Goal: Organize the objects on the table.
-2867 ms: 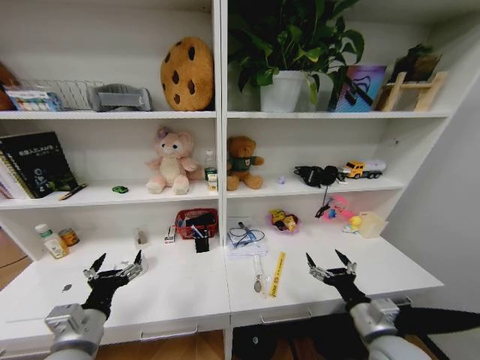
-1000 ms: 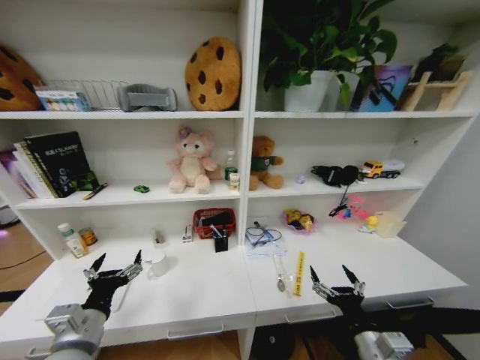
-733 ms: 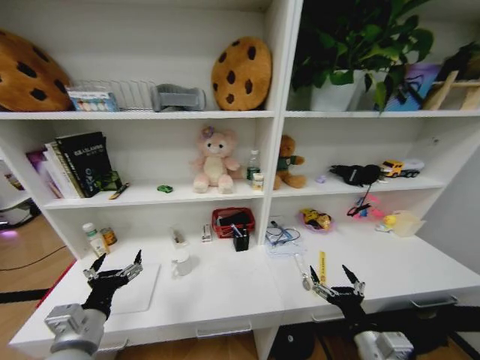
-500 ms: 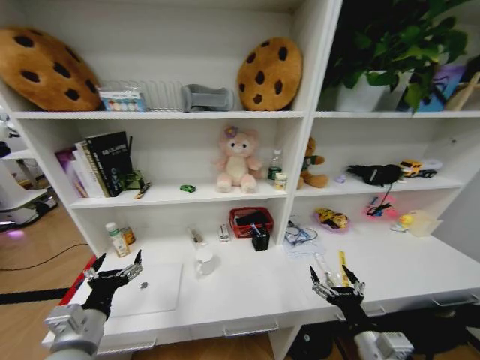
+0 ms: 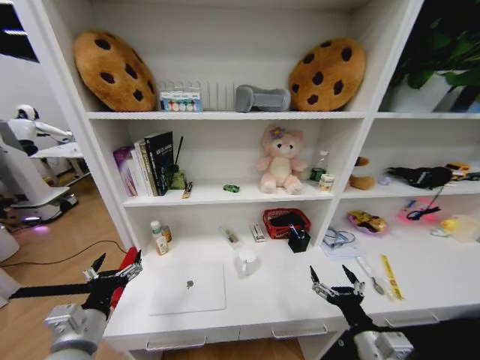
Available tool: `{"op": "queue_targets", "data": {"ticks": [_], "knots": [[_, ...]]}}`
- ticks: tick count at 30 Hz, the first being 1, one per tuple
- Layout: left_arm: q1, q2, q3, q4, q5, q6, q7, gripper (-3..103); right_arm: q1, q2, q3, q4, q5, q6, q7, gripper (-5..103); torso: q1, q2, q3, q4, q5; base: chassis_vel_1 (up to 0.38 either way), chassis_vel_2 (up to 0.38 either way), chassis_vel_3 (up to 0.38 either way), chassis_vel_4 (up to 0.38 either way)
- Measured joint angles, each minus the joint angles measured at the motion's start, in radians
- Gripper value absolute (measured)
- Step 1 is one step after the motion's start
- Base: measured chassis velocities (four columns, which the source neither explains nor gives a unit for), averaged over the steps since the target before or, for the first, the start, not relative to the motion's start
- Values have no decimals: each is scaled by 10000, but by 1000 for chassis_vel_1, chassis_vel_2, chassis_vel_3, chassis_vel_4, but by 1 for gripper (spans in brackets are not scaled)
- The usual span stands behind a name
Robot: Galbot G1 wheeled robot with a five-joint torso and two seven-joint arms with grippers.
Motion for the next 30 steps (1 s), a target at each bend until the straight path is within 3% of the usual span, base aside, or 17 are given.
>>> {"op": "queue_targets", "data": {"ticks": [18, 30], "knots": [[-1, 0, -1, 0, 0, 0, 6, 100, -2, 2, -2, 0, 0, 0, 1, 100, -2, 1, -1, 1, -6, -22, -16, 8, 4], [0, 0, -4, 0, 0, 0, -3, 100, -2, 3, -4, 2, 0, 0, 0, 100, -1, 3, -2, 1, -11, 111, 119, -128, -116]]}}
